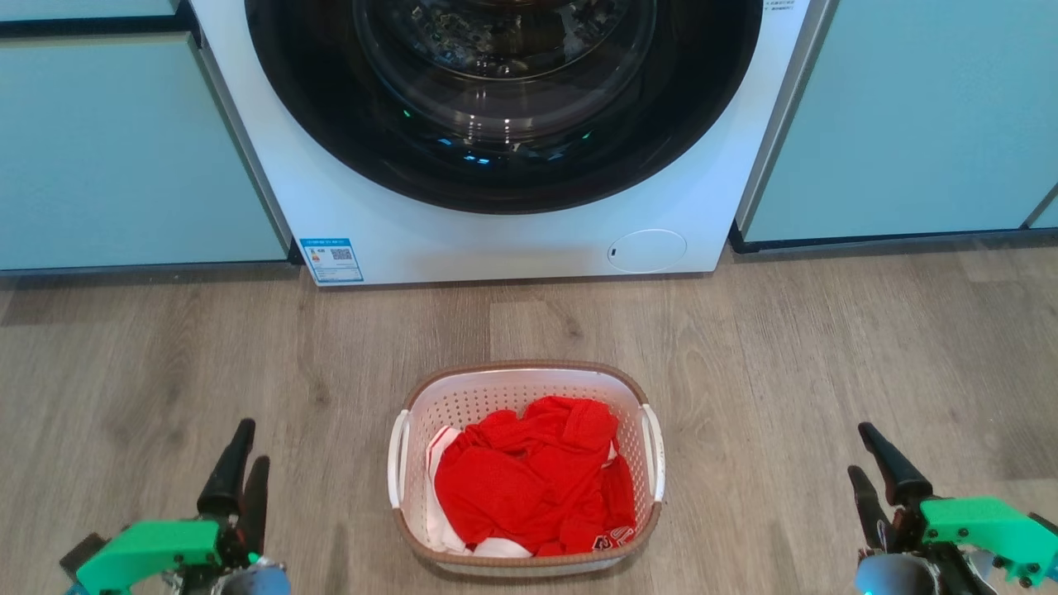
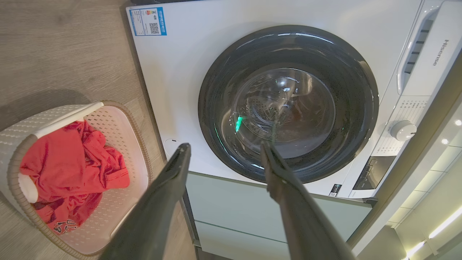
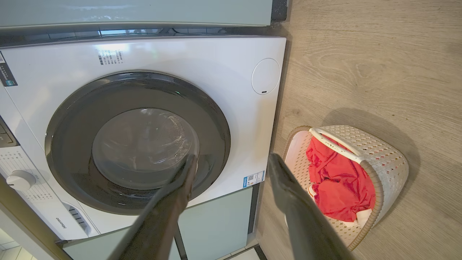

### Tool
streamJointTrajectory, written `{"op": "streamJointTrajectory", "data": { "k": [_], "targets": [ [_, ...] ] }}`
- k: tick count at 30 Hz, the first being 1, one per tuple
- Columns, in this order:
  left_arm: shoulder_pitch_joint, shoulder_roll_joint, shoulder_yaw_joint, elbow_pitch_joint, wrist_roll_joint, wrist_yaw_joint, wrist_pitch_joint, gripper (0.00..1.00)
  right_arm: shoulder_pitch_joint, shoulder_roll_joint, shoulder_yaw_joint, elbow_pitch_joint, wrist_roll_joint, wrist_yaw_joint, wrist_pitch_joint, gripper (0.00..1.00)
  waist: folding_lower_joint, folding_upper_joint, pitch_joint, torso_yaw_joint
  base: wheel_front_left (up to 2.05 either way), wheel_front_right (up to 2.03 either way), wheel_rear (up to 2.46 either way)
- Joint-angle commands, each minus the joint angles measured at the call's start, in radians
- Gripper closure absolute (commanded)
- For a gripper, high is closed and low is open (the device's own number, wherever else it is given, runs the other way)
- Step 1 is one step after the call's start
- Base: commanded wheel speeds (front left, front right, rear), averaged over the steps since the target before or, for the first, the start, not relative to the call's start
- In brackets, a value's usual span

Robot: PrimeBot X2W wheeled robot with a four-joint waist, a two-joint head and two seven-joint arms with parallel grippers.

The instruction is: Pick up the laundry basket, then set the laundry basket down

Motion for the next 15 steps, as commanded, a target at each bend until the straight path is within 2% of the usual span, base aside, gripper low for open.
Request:
{"op": "streamJointTrajectory", "data": {
  "k": [1, 15],
  "targets": [
    [-0.048, 0.007, 0.003, -0.043, 0.019, -0.001, -0.012, 0.00, -0.040, -0.004, -0.003, -0.041, -0.021, 0.001, -0.011, 0.00, 0.0000, 0.0000, -0.001, 0.000, 0.00, 0.00, 0.00],
    [-0.057, 0.007, 0.010, -0.079, 0.115, -0.001, -0.050, 0.00, -0.046, -0.006, -0.021, -0.075, -0.128, 0.001, -0.049, 0.00, 0.0000, 0.0000, -0.005, -0.002, 0.00, 0.00, 0.00]
  ]
}}
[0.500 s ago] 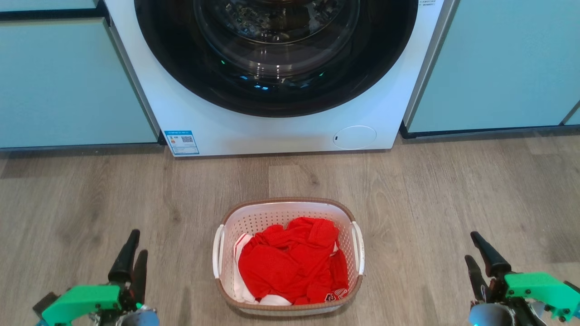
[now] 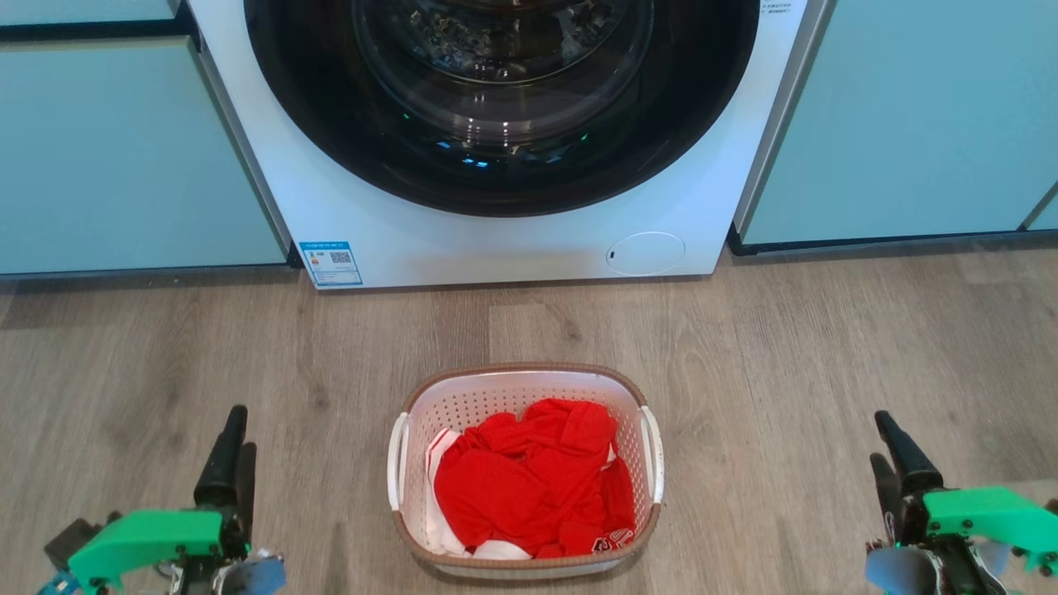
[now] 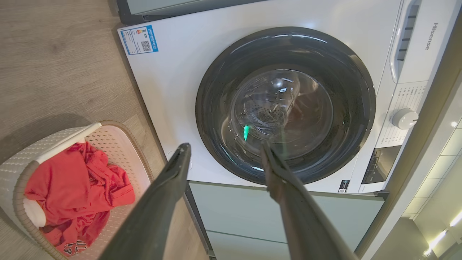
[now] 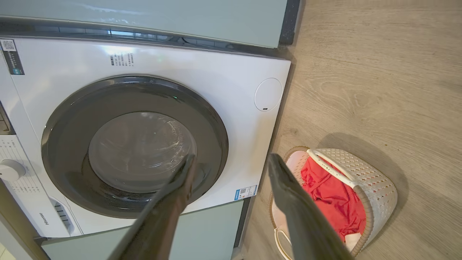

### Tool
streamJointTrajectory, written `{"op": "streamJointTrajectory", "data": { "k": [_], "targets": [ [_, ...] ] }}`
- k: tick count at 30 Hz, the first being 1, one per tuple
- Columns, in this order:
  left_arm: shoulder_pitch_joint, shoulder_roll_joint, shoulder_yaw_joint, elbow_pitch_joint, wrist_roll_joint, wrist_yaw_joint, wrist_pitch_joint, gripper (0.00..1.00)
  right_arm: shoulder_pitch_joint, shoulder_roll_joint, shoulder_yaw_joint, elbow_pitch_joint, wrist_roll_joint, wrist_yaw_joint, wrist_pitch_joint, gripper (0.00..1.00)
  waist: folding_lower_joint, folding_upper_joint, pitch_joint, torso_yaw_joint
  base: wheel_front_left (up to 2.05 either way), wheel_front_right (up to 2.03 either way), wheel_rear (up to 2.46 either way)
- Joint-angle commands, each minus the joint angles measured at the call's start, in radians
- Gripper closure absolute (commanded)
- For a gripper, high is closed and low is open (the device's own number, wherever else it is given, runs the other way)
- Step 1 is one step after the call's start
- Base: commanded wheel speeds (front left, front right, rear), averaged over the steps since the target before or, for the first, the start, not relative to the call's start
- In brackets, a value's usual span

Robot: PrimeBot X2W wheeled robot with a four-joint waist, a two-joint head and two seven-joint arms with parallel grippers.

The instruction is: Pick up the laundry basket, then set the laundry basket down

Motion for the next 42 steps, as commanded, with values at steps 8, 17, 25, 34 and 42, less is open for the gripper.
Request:
{"op": "streamJointTrajectory", "data": {
  "k": [8, 17, 25, 34, 42],
  "targets": [
    [-0.065, 0.009, 0.012, -0.081, 0.124, -0.001, -0.029, 0.00, -0.061, -0.006, -0.013, -0.095, -0.147, 0.002, -0.031, 0.00, 0.0000, 0.0000, -0.001, -0.001, 0.00, 0.00, 0.00],
    [-0.078, 0.009, -0.002, -0.167, 0.309, 0.060, -0.055, 0.00, -0.071, -0.007, 0.029, -0.178, -0.338, 0.002, -0.058, 0.00, 0.0000, 0.0000, -0.007, 0.000, 0.00, 0.00, 0.00],
    [-0.089, 0.010, -0.064, -0.227, 0.476, 0.117, -0.079, 0.00, -0.082, -0.017, 0.087, -0.237, -0.492, 0.003, -0.081, 0.00, 0.0000, 0.0000, -0.009, 0.004, 0.00, 0.00, 0.00],
    [-0.099, 0.063, -0.192, -0.215, 0.634, 0.225, -0.105, 0.00, -0.075, -0.027, 0.125, -0.259, -0.646, 0.003, -0.108, 0.00, 0.0000, 0.0000, -0.015, 0.004, 0.00, 0.00, 0.00],
    [-0.124, 0.106, -0.303, -0.179, 0.712, 0.304, -0.126, 0.00, -0.069, -0.033, 0.143, -0.242, -0.749, 0.004, -0.128, 0.00, 0.0000, 0.0000, -0.019, 0.004, 0.00, 0.00, 0.00]
  ]
}}
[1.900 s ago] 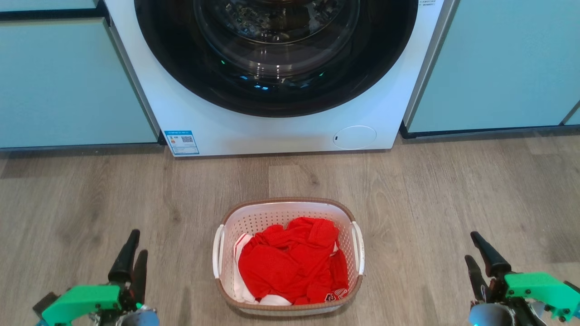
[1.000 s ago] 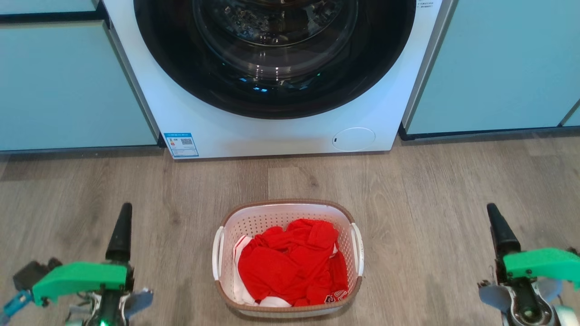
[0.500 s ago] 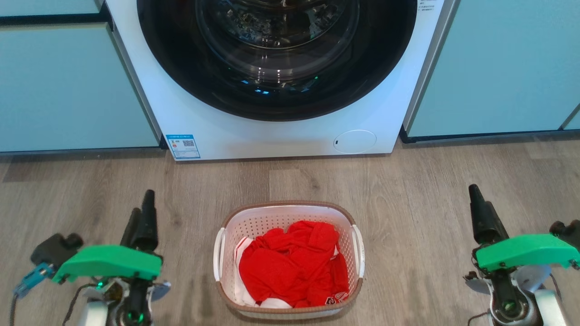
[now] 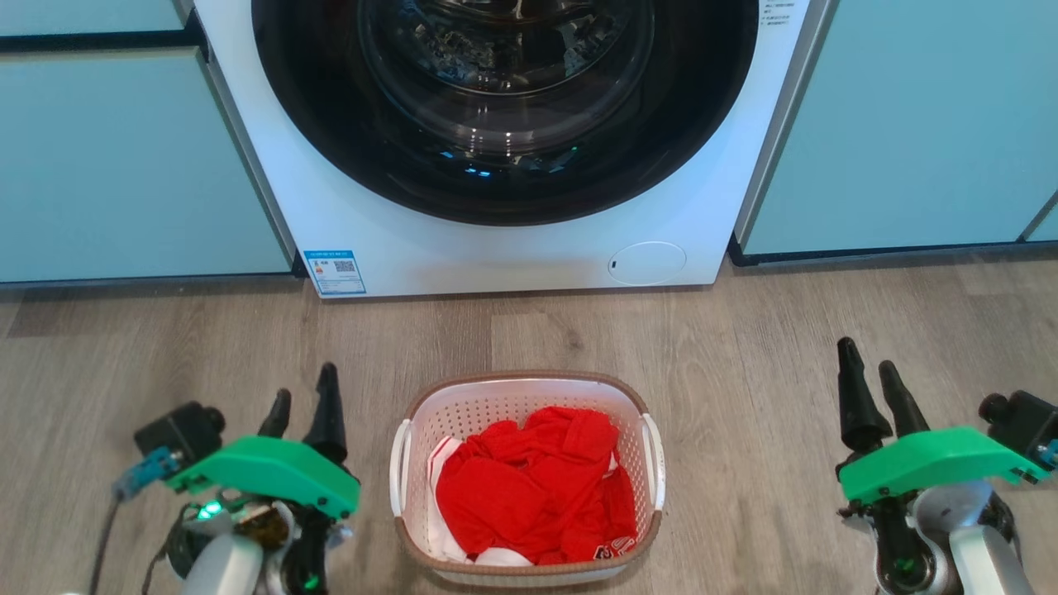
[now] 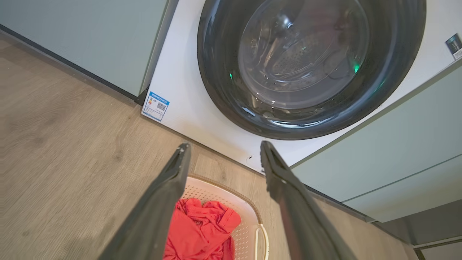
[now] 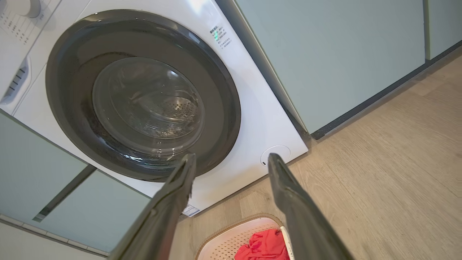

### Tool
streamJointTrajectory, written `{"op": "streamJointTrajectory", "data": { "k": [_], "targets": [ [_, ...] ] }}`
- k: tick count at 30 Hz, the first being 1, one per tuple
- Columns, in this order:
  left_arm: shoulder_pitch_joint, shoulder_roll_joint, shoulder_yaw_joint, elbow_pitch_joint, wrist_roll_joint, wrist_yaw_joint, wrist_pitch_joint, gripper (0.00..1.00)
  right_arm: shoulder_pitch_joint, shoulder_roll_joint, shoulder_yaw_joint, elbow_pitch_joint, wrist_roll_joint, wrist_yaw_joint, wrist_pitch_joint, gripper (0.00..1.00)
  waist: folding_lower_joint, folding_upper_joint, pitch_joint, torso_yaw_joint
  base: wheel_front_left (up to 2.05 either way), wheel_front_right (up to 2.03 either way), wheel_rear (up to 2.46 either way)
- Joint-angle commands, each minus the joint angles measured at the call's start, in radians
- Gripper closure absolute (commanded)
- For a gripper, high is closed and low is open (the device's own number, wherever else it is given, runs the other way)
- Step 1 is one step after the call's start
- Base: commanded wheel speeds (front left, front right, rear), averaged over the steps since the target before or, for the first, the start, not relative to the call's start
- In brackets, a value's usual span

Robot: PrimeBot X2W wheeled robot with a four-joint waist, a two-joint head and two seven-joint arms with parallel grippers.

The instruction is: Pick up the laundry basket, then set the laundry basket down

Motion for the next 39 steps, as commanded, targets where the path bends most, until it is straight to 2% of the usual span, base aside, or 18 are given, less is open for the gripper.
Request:
{"op": "streamJointTrajectory", "data": {
  "k": [1, 7, 11, 16, 19, 21, 28, 33, 34, 39],
  "targets": [
    [-0.059, 0.020, 0.006, -0.021, 0.025, 0.010, -0.013, 0.00, -0.048, -0.018, 0.010, -0.033, -0.036, 0.004, -0.015, 0.00, 0.0000, 0.0000, -0.001, 0.000, 0.00, 0.00, 0.00],
    [-0.101, 0.039, -0.092, -0.004, 0.092, 0.009, -0.031, 0.00, -0.050, -0.019, 0.028, 0.001, -0.133, 0.004, -0.033, 0.00, 0.0000, 0.0000, -0.001, 0.002, 0.00, 0.00, 0.00],
    [-0.112, 0.040, -0.132, 0.059, 0.104, -0.029, -0.043, 0.00, -0.053, -0.017, 0.032, 0.051, -0.176, 0.004, -0.044, 0.00, 0.0000, 0.0000, -0.005, 0.001, 0.00, 0.00, 0.00],
    [-0.143, 0.026, -0.165, 0.081, 0.168, -0.035, -0.058, 0.00, -0.066, -0.011, 0.042, 0.071, -0.238, 0.005, -0.059, 0.00, 0.0000, 0.0000, -0.005, -0.001, 0.00, 0.00, 0.00],
    [-0.149, 0.015, -0.183, 0.087, 0.185, -0.064, -0.066, 0.00, -0.069, -0.009, 0.059, 0.089, -0.274, 0.005, -0.068, 0.00, 0.0000, 0.0000, -0.006, -0.003, 0.00, 0.00, 0.00],
    [-0.163, 0.014, -0.192, 0.070, 0.222, -0.065, -0.072, 0.00, -0.074, -0.008, 0.065, 0.095, -0.300, 0.005, -0.074, 0.00, 0.0000, 0.0000, -0.006, -0.004, 0.00, 0.00, 0.00],
    [-0.175, 0.017, -0.182, -0.021, 0.348, 0.032, -0.093, 0.00, -0.087, -0.005, 0.079, 0.063, -0.384, 0.005, -0.094, 0.00, 0.0000, 0.0000, -0.004, -0.004, 0.00, 0.00, 0.00],
    [-0.176, 0.023, -0.182, -0.094, 0.421, 0.120, -0.107, 0.00, -0.085, -0.003, 0.084, 0.018, -0.435, 0.006, -0.109, 0.00, 0.0000, 0.0000, -0.003, -0.002, 0.00, 0.00, 0.00],
    [-0.178, 0.029, -0.187, -0.124, 0.452, 0.152, -0.113, 0.00, -0.084, -0.003, 0.091, -0.001, -0.458, 0.006, -0.115, 0.00, 0.0000, 0.0000, -0.002, -0.001, 0.00, 0.00, 0.00],
    [-0.190, 0.048, -0.211, -0.226, 0.535, 0.245, -0.128, 0.00, -0.082, -0.002, 0.106, -0.039, -0.528, 0.006, -0.129, 0.00, 0.0000, 0.0000, 0.002, 0.003, 0.00, 0.00, 0.00]
  ]
}}
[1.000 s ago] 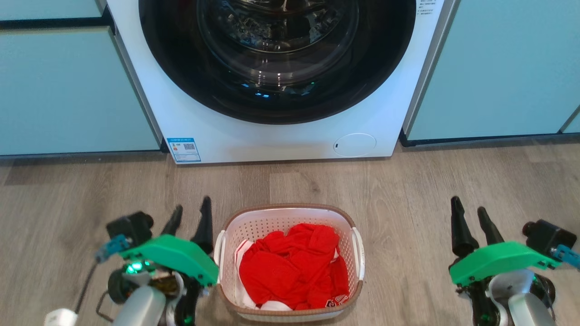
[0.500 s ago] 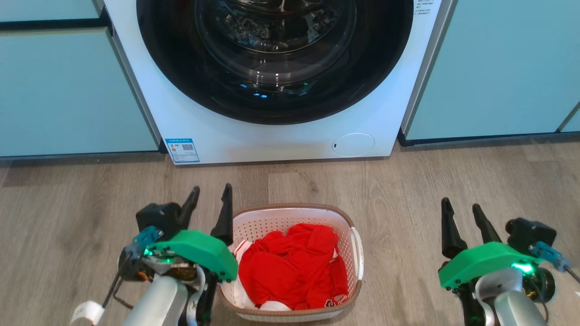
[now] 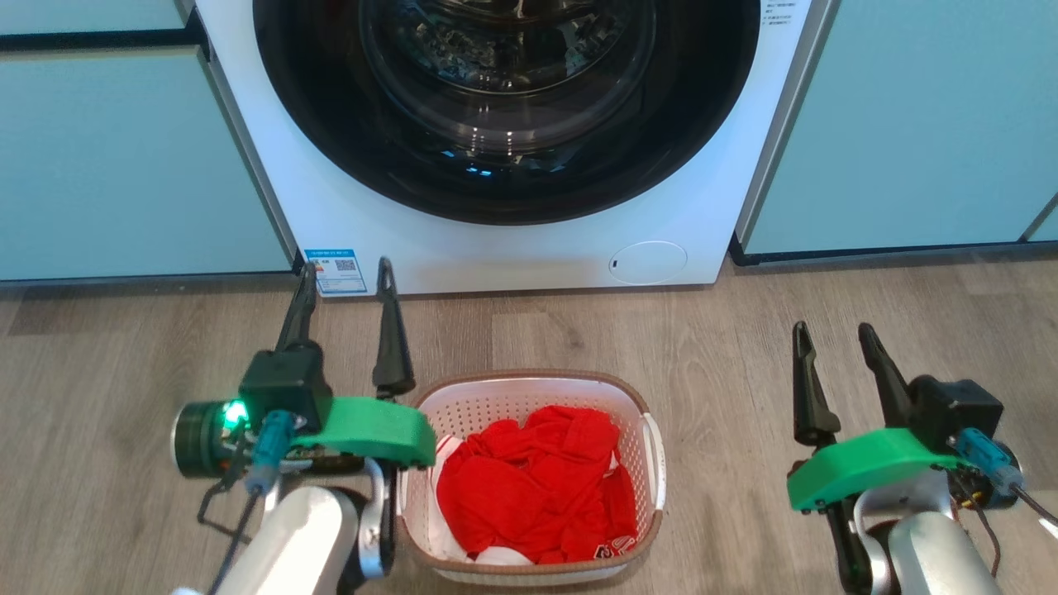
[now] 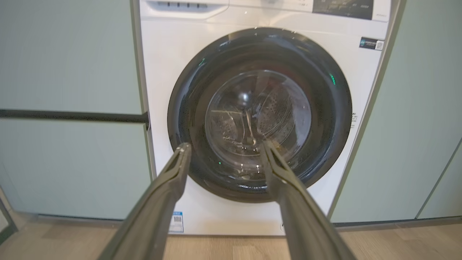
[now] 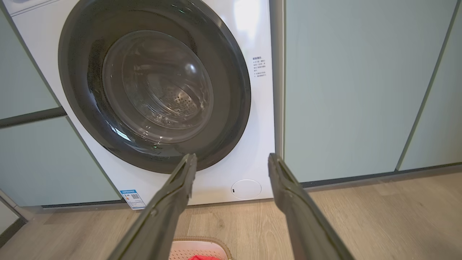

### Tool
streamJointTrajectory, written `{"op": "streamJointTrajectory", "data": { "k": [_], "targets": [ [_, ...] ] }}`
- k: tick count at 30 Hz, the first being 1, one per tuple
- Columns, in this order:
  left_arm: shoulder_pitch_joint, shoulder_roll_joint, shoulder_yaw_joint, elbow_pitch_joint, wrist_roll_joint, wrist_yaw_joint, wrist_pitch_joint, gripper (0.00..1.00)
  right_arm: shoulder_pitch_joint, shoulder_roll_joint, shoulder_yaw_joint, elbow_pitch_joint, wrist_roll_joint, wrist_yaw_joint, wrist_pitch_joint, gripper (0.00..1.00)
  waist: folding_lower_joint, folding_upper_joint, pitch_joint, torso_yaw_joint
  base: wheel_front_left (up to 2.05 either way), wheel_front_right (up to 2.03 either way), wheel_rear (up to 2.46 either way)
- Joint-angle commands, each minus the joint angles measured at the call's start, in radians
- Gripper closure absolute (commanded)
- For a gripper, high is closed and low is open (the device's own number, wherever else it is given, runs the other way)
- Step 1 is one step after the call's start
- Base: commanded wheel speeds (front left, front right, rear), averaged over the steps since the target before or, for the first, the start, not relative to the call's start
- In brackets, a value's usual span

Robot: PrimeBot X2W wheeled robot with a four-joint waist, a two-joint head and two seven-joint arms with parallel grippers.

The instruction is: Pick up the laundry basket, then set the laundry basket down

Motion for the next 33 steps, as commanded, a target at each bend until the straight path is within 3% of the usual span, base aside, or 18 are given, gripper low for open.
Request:
{"op": "streamJointTrajectory", "data": {
  "k": [1, 2, 7, 9, 11, 18, 22, 27, 33],
  "targets": [
    [-0.075, 0.020, 0.011, -0.067, 0.044, 0.037, -0.017, 0.00, -0.058, -0.005, 0.027, -0.054, -0.039, 0.006, -0.018, 0.00, 0.0000, 0.0000, 0.002, 0.001, 0.00, 0.00, 0.00],
    [-0.075, 0.020, 0.011, -0.067, 0.044, 0.037, -0.017, 0.00, -0.058, -0.005, 0.027, -0.054, -0.039, 0.006, -0.018, 0.00, 0.0000, 0.0000, 0.002, 0.001, 0.00, 0.00, 0.00],
    [-0.079, 0.043, -0.033, -0.117, 0.092, 0.118, -0.032, 0.00, -0.057, -0.006, 0.037, -0.086, -0.107, 0.006, -0.033, 0.00, 0.0000, 0.0000, 0.004, 0.005, 0.00, 0.00, 0.00],
    [-0.071, 0.034, -0.034, -0.118, 0.075, 0.126, -0.038, 0.00, -0.053, -0.006, 0.039, -0.082, -0.124, 0.006, -0.039, 0.00, 0.0000, 0.0000, 0.004, 0.007, 0.00, 0.00, 0.00],
    [-0.050, 0.004, -0.009, -0.100, 0.017, 0.082, -0.044, 0.00, -0.050, -0.006, 0.039, -0.065, -0.131, 0.006, -0.044, 0.00, 0.0000, 0.0000, 0.004, 0.010, 0.00, 0.00, 0.00],
    [0.002, -0.076, 0.119, 0.024, 0.023, -0.131, -0.064, 0.00, -0.049, -0.006, 0.039, -0.008, -0.208, 0.007, -0.065, 0.00, 0.0000, 0.0000, -0.003, 0.013, 0.00, 0.00, 0.00],
    [0.018, -0.098, 0.172, 0.121, 0.069, -0.201, -0.076, 0.00, -0.045, -0.007, 0.033, 0.021, -0.237, 0.007, -0.077, 0.00, 0.0000, 0.0000, -0.005, 0.010, 0.00, 0.00, 0.00],
    [0.022, -0.105, 0.211, 0.202, 0.117, -0.206, -0.083, 0.00, -0.036, -0.007, 0.045, 0.067, -0.254, 0.007, -0.084, 0.00, 0.0000, 0.0000, -0.006, 0.007, 0.00, 0.00, 0.00],
    [0.025, -0.105, 0.234, 0.160, 0.072, -0.202, -0.083, 0.00, -0.040, -0.007, 0.043, 0.082, -0.240, 0.007, -0.084, 0.00, 0.0000, 0.0000, 0.004, 0.008, 0.00, 0.00, 0.00]
  ]
}}
